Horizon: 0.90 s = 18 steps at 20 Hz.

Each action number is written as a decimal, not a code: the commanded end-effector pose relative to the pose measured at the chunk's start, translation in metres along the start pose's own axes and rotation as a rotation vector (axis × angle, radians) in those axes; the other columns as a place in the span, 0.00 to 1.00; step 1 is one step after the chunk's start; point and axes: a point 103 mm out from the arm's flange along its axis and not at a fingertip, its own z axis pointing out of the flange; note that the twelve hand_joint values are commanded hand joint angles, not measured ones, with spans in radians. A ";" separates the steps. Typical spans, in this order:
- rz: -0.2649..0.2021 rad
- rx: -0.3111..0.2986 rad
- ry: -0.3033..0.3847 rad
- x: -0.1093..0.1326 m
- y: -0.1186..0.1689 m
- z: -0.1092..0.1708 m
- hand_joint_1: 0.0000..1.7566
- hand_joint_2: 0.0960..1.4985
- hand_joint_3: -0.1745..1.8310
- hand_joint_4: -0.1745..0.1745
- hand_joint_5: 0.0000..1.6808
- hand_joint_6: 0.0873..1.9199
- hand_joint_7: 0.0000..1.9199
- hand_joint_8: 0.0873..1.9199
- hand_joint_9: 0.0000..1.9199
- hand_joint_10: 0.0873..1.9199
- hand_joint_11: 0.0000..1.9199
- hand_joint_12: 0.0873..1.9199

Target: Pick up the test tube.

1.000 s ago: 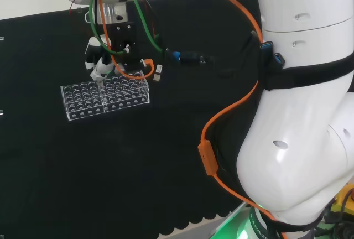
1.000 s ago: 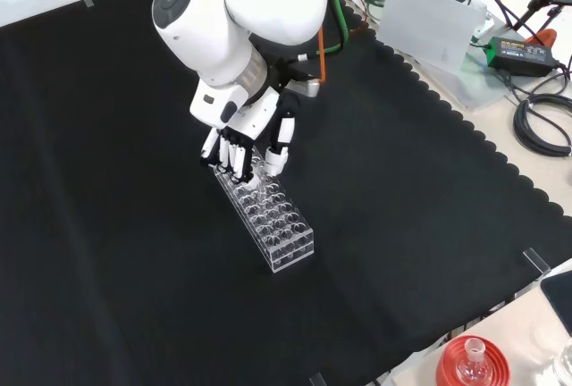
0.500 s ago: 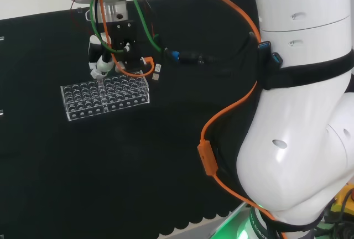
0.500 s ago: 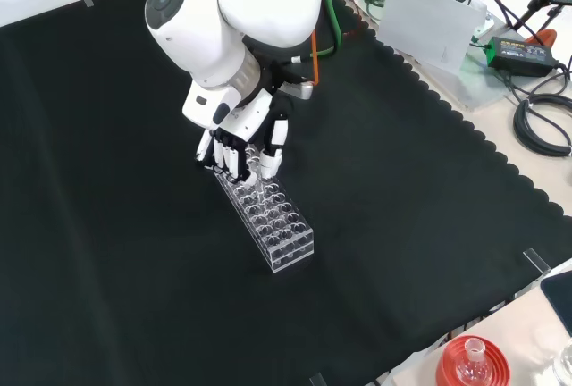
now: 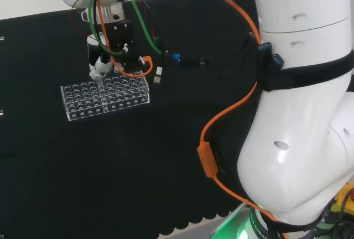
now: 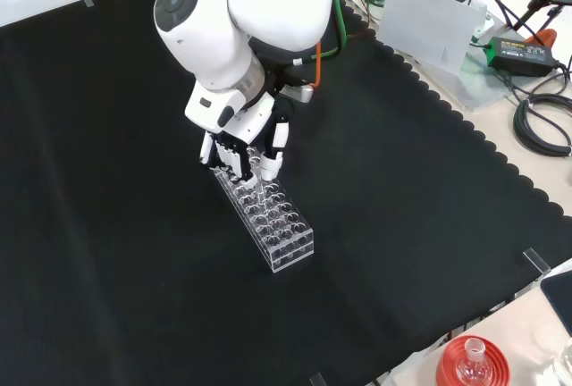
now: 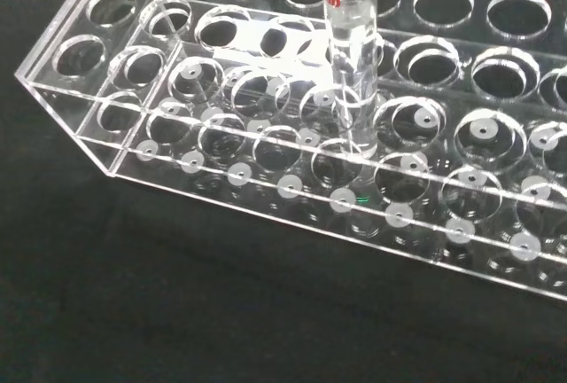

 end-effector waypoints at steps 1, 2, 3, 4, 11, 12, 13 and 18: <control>-0.001 -0.024 -0.023 0.003 -0.001 -0.004 0.79 0.66 0.03 0.00 0.74 0.24 0.69 0.25 0.65 0.25 0.29 0.67; -0.002 -0.029 -0.025 0.003 -0.002 -0.005 0.80 0.66 0.04 0.00 0.73 0.27 0.69 0.29 0.64 0.23 0.29 0.67; -0.003 -0.032 -0.026 0.003 -0.002 -0.006 0.80 0.67 0.02 0.00 0.73 0.28 0.69 0.31 0.64 0.19 0.30 0.66; -0.011 -0.032 -0.035 0.003 -0.002 -0.008 0.80 0.68 0.01 0.00 0.72 0.28 0.69 0.33 0.65 0.17 0.30 0.66; -0.016 -0.049 -0.045 0.004 -0.003 -0.014 0.81 0.69 0.00 0.00 0.73 0.28 0.70 0.34 0.65 0.14 0.31 0.66; -0.017 -0.051 -0.048 0.004 -0.004 -0.016 0.81 0.69 0.00 0.00 0.73 0.28 0.70 0.34 0.65 0.14 0.31 0.66; -0.018 -0.056 -0.046 0.004 -0.005 -0.020 0.81 0.69 0.00 0.00 0.73 0.27 0.70 0.34 0.66 0.13 0.31 0.66; -0.019 -0.071 -0.063 0.004 -0.012 -0.038 0.81 0.68 0.00 0.00 0.74 0.26 0.71 0.32 0.67 0.11 0.31 0.66</control>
